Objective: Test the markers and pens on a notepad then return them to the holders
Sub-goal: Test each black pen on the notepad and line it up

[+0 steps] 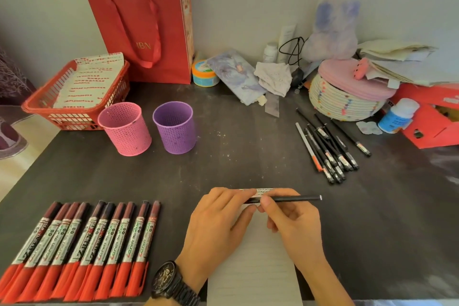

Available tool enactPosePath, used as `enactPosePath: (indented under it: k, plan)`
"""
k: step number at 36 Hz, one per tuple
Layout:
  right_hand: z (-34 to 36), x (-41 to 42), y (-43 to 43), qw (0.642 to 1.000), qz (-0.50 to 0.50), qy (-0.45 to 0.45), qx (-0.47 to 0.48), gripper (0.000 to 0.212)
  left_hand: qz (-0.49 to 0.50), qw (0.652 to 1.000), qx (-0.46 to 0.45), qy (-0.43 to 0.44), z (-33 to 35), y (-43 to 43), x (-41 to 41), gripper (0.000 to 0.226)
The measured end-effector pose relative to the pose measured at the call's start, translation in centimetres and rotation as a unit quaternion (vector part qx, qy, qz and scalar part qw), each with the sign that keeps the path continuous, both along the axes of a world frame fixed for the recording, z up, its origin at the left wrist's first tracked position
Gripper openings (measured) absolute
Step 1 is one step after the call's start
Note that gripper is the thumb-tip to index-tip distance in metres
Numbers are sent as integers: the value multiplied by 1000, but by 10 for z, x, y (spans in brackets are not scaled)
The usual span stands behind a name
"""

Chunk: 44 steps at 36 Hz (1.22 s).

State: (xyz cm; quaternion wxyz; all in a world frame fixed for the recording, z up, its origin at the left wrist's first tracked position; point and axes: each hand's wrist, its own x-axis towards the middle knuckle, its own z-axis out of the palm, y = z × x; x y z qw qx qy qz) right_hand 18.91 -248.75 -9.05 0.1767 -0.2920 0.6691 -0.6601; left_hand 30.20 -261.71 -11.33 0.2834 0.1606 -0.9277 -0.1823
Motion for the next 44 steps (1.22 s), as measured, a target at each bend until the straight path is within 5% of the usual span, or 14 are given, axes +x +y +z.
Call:
enactPosePath:
  k: [6,10,22,44]
  plan:
    - [7,-8,15,990,-95,-101,-17,19,46,996,50,-57,2,-1,1,47]
    - [16,-31,48,983,-101,-120,96,43,71,990,71,-101,-3,-5,-1,53]
    - [37,-87,143,874,-65,133,462,30,103,980,125,-115,-9,-11,-6,63]
    - [16,-76,145,824,-94,192,524,30,115,972,160,-130,-13,-11,-4,62]
